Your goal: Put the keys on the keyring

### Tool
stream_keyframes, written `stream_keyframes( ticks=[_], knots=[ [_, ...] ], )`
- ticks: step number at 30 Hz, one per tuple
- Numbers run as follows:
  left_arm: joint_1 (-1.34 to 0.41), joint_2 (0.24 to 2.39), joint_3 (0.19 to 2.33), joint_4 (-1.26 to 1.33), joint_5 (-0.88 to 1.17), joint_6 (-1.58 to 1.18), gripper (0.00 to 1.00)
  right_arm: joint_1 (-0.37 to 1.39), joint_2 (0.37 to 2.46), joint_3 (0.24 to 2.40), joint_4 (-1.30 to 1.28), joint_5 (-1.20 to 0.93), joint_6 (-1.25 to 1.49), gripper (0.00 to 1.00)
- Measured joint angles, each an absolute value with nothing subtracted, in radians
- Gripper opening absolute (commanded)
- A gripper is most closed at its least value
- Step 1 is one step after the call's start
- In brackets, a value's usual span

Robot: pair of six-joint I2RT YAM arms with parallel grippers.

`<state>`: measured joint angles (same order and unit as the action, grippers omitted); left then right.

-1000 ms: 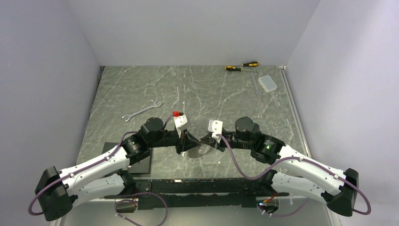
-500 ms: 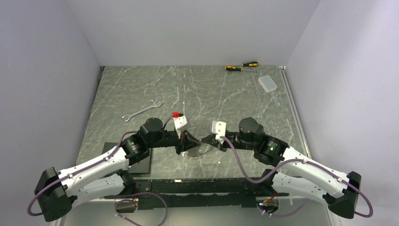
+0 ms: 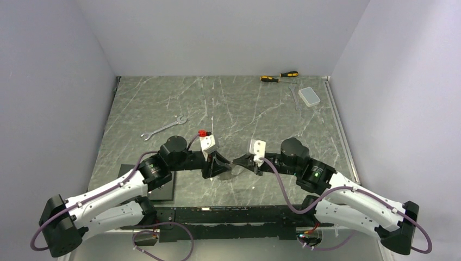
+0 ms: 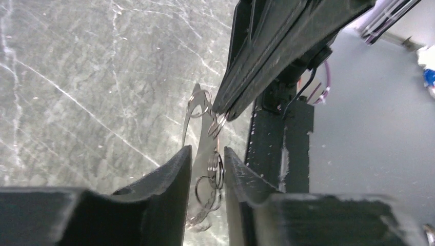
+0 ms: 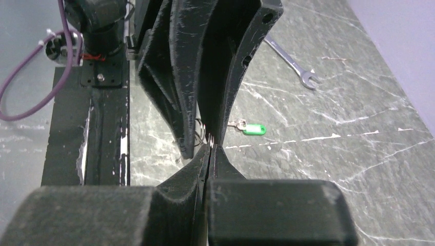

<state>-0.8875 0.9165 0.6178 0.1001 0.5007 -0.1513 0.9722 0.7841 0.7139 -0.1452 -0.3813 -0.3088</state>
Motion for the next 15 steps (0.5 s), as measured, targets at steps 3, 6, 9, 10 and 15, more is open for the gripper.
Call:
stream_keyframes(
  ticks=[3, 6, 9, 10, 15],
  knots=[
    [-0.887, 0.908, 0.618, 0.081, 0.500, -0.139, 0.67, 0.972, 0.754, 0.672, -0.071, -0.373, -0.259, 0.00],
    [-0.887, 0.888, 0.621, 0.059, 0.500, -0.128, 0.70, 0.972, 0.722, 0.624, 0.007, -0.369, -0.207, 0.00],
    [-0.887, 0.861, 0.641, 0.019, 0.501, -0.115, 0.65, 0.972, 0.701, 0.587, 0.067, -0.364, -0.168, 0.00],
    [-0.887, 0.849, 0.656, 0.000, 0.501, -0.110, 0.63, 0.972, 0.695, 0.577, 0.086, -0.364, -0.156, 0.00],
    [-0.887, 0.800, 0.733, -0.064, 0.502, -0.070, 0.55, 0.972, 0.677, 0.542, 0.178, -0.364, -0.098, 0.00]
  ],
)
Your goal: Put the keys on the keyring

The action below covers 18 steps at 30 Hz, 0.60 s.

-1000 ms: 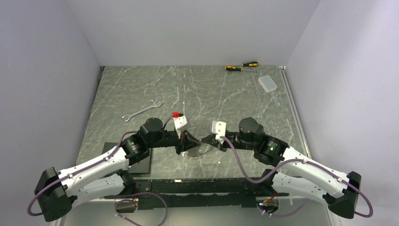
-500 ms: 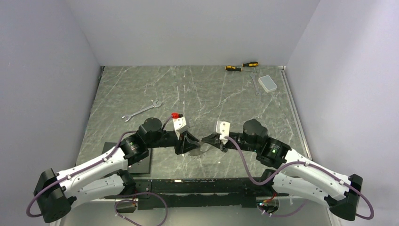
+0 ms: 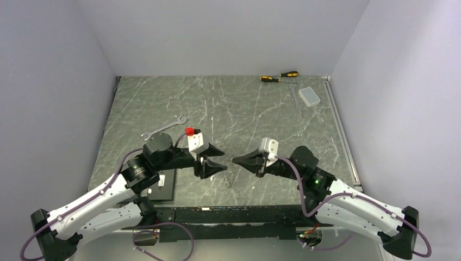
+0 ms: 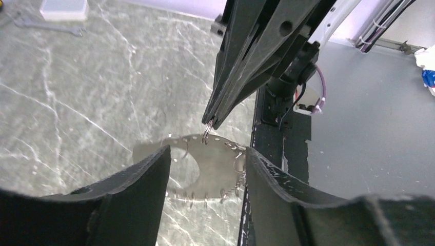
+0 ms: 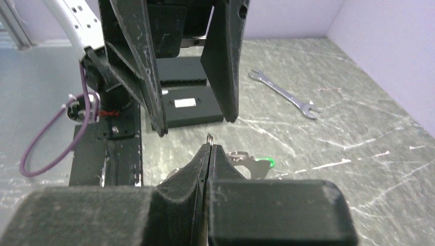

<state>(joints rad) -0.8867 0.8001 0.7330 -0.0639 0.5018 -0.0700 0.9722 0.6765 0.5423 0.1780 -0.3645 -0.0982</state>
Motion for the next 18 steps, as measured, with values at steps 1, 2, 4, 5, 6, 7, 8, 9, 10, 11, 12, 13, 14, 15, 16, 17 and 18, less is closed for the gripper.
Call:
stream_keyframes(
  ticks=[1, 2, 4, 5, 6, 7, 8, 9, 10, 11, 12, 13, 14, 15, 16, 17, 18],
  knots=[
    [-0.887, 0.792, 0.750, -0.074, 0.501, -0.062, 0.54, 0.972, 0.675, 0.537, 0.202, -0.365, -0.083, 0.00],
    [-0.887, 0.786, 0.761, -0.080, 0.501, -0.055, 0.53, 0.972, 0.674, 0.532, 0.222, -0.365, -0.071, 0.00],
    [-0.887, 0.779, 0.780, -0.089, 0.501, -0.032, 0.51, 0.972, 0.670, 0.514, 0.281, -0.366, -0.033, 0.00],
    [-0.887, 0.778, 0.786, -0.093, 0.502, -0.020, 0.51, 0.972, 0.669, 0.506, 0.306, -0.366, -0.015, 0.00],
    [-0.887, 0.778, 0.790, -0.095, 0.502, -0.012, 0.49, 0.972, 0.667, 0.497, 0.334, -0.366, 0.006, 0.00],
    [-0.887, 0.780, 0.791, -0.096, 0.502, -0.006, 0.46, 0.972, 0.667, 0.492, 0.354, -0.365, 0.022, 0.00],
    [-0.887, 0.781, 0.791, -0.100, 0.502, 0.000, 0.45, 0.972, 0.667, 0.488, 0.370, -0.365, 0.035, 0.00],
    [-0.887, 0.785, 0.793, -0.104, 0.502, 0.007, 0.43, 0.972, 0.667, 0.486, 0.388, -0.364, 0.049, 0.00],
    [-0.887, 0.788, 0.793, -0.108, 0.502, 0.010, 0.41, 0.972, 0.667, 0.484, 0.405, -0.364, 0.061, 0.00],
    [-0.887, 0.792, 0.794, -0.114, 0.502, 0.014, 0.40, 0.972, 0.667, 0.483, 0.420, -0.364, 0.073, 0.00],
    [-0.887, 0.797, 0.797, -0.118, 0.503, 0.017, 0.39, 0.972, 0.667, 0.483, 0.435, -0.364, 0.085, 0.00],
    [-0.887, 0.802, 0.798, -0.118, 0.505, 0.018, 0.38, 0.972, 0.667, 0.483, 0.445, -0.365, 0.093, 0.00],
    [-0.887, 0.804, 0.799, -0.119, 0.505, 0.019, 0.37, 0.972, 0.667, 0.483, 0.455, -0.364, 0.100, 0.00],
    [-0.887, 0.808, 0.801, -0.119, 0.508, 0.019, 0.36, 0.972, 0.666, 0.483, 0.465, -0.364, 0.109, 0.00],
    [-0.887, 0.812, 0.802, -0.118, 0.509, 0.019, 0.34, 0.972, 0.666, 0.483, 0.473, -0.364, 0.115, 0.00],
    [-0.887, 0.815, 0.803, -0.117, 0.512, 0.019, 0.33, 0.972, 0.666, 0.482, 0.479, -0.364, 0.118, 0.00],
    [-0.887, 0.818, 0.803, -0.117, 0.514, 0.019, 0.32, 0.972, 0.666, 0.482, 0.484, -0.365, 0.125, 0.00]
  ],
)
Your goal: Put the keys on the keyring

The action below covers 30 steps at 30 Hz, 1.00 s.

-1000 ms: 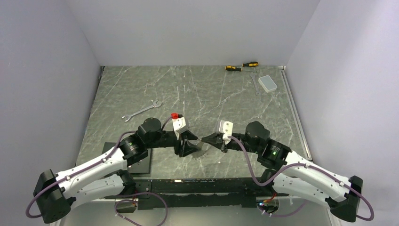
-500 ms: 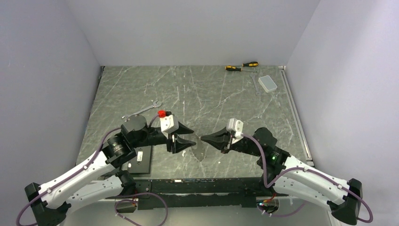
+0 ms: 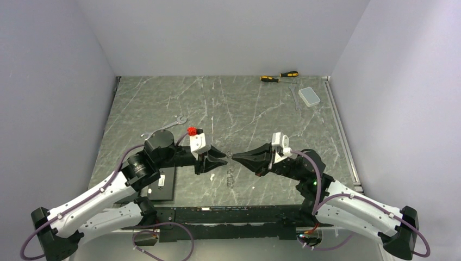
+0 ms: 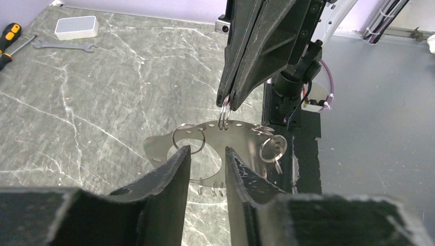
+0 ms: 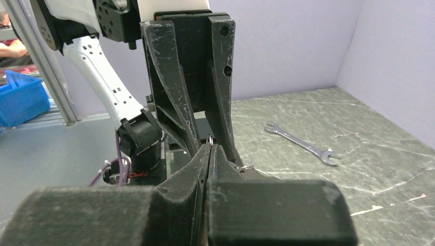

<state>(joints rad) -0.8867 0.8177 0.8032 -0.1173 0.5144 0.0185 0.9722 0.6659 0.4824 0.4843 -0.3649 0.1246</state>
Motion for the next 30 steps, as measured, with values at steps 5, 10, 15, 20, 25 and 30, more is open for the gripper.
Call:
stream_keyframes(
  ticks=[5, 10, 15, 20, 25, 30],
  knots=[
    [-0.887, 0.824, 0.803, -0.112, 0.527, 0.015, 0.31, 0.972, 0.666, 0.481, 0.502, -0.364, 0.141, 0.00],
    [-0.887, 0.824, 0.803, -0.084, 0.530, 0.005, 0.30, 0.972, 0.669, 0.481, 0.510, -0.358, 0.150, 0.00],
    [-0.887, 0.824, 0.803, -0.059, 0.530, -0.017, 0.28, 0.972, 0.677, 0.481, 0.511, -0.352, 0.154, 0.00],
    [-0.887, 0.836, 0.804, -0.027, 0.543, -0.027, 0.25, 0.972, 0.685, 0.481, 0.511, -0.348, 0.159, 0.00],
    [-0.887, 0.848, 0.804, -0.013, 0.556, -0.038, 0.24, 0.972, 0.687, 0.481, 0.511, -0.346, 0.160, 0.00],
    [-0.887, 0.848, 0.804, -0.011, 0.556, -0.041, 0.15, 0.972, 0.685, 0.481, 0.516, -0.341, 0.161, 0.00]
  ],
)
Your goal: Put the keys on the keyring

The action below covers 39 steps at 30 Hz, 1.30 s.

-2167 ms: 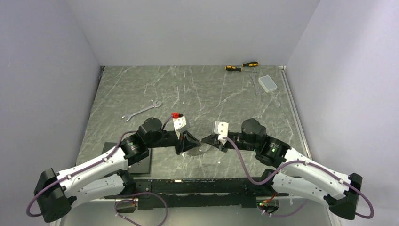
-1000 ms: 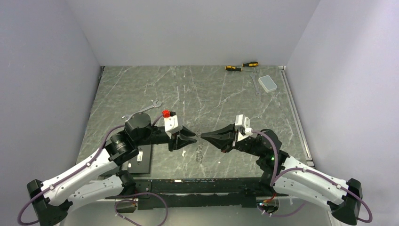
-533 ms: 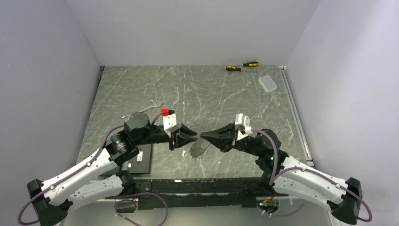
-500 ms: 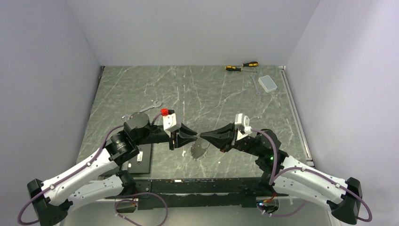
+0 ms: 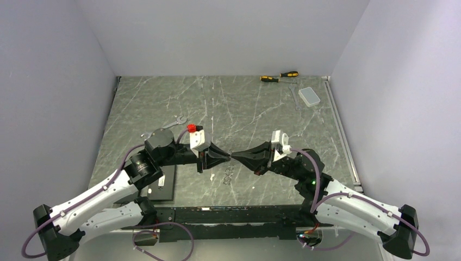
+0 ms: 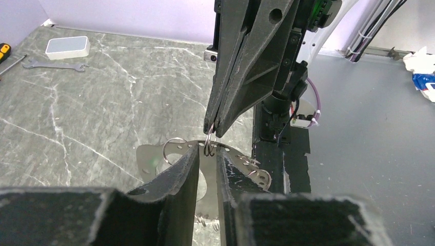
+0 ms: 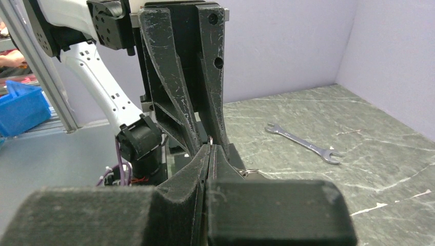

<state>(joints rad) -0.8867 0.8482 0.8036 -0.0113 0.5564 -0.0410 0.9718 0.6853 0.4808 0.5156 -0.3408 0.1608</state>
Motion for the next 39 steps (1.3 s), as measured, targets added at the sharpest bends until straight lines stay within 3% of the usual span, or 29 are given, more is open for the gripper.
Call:
stream_keyframes(
  ticks=[3, 5, 16, 26, 32, 34, 39],
  knots=[
    [-0.887, 0.848, 0.804, -0.011, 0.558, -0.047, 0.03, 0.972, 0.685, 0.481, 0.518, -0.341, 0.161, 0.00],
    [-0.887, 0.848, 0.804, -0.010, 0.563, -0.049, 0.00, 0.971, 0.686, 0.481, 0.521, -0.342, 0.161, 0.00],
    [-0.879, 0.864, 0.807, 0.010, 0.596, -0.064, 0.00, 0.967, 0.685, 0.481, 0.530, -0.345, 0.160, 0.00],
    [-0.879, 0.913, 0.876, -0.126, 0.598, -0.030, 0.00, 0.967, 0.659, 0.482, 0.440, -0.355, 0.117, 0.00],
    [-0.882, 0.914, 0.880, -0.180, 0.592, 0.016, 0.00, 0.968, 0.660, 0.507, 0.344, -0.376, 0.089, 0.20],
    [-0.883, 0.915, 0.892, -0.202, 0.587, 0.030, 0.00, 0.968, 0.659, 0.521, 0.301, -0.376, 0.073, 0.32],
    [-0.883, 0.926, 0.924, -0.241, 0.577, 0.053, 0.00, 0.970, 0.647, 0.577, 0.150, -0.360, 0.008, 0.43]
  ],
)
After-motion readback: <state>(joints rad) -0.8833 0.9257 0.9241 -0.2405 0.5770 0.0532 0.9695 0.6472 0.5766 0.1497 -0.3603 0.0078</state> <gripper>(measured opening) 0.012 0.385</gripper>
